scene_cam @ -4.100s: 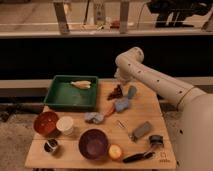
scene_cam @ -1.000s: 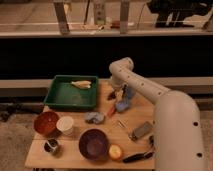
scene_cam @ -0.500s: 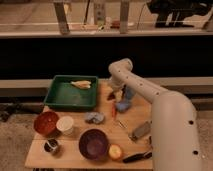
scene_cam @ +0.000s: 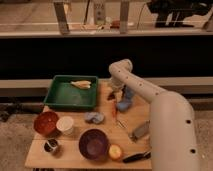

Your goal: Place grapes in paper cup

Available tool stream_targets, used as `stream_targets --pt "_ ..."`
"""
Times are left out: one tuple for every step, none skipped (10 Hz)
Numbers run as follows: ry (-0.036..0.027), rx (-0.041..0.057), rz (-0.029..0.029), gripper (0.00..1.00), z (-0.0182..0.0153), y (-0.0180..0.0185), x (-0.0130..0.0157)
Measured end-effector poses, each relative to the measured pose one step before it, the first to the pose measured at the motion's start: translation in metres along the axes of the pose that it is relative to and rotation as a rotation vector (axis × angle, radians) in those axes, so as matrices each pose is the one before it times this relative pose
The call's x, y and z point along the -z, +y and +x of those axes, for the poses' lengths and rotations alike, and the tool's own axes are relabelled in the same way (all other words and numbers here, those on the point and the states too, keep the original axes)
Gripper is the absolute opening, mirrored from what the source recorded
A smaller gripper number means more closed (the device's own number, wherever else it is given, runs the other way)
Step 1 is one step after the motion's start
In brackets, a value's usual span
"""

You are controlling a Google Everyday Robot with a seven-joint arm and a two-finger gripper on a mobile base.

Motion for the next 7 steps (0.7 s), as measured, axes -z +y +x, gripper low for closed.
stream_targets --pt "0.03233 0.00530 0.01781 0.80 0.00638 -0.00530 -0.00146" --pt "0.03083 0.00846 0.01417 0.80 0.00290 -0.00504 -0.00213" --pt "0.02387 0.00818 0.00593 0.80 0.00190 -0.00230 -0.00216" --pt "0.01950 0.00666 0.00397 0.80 0.00193 -0.00195 -0.00143" --pt "0.02395 0.00613 -0.00291 0.80 0.00392 -0.00117 -0.00267" --pt "0.01486 0.00086 -0.00834 0.80 0.00392 -0.00088 -0.00363" --pt "0.00497 -0.00416 -0.01157 0.80 0.00386 -0.00009 -0.00335"
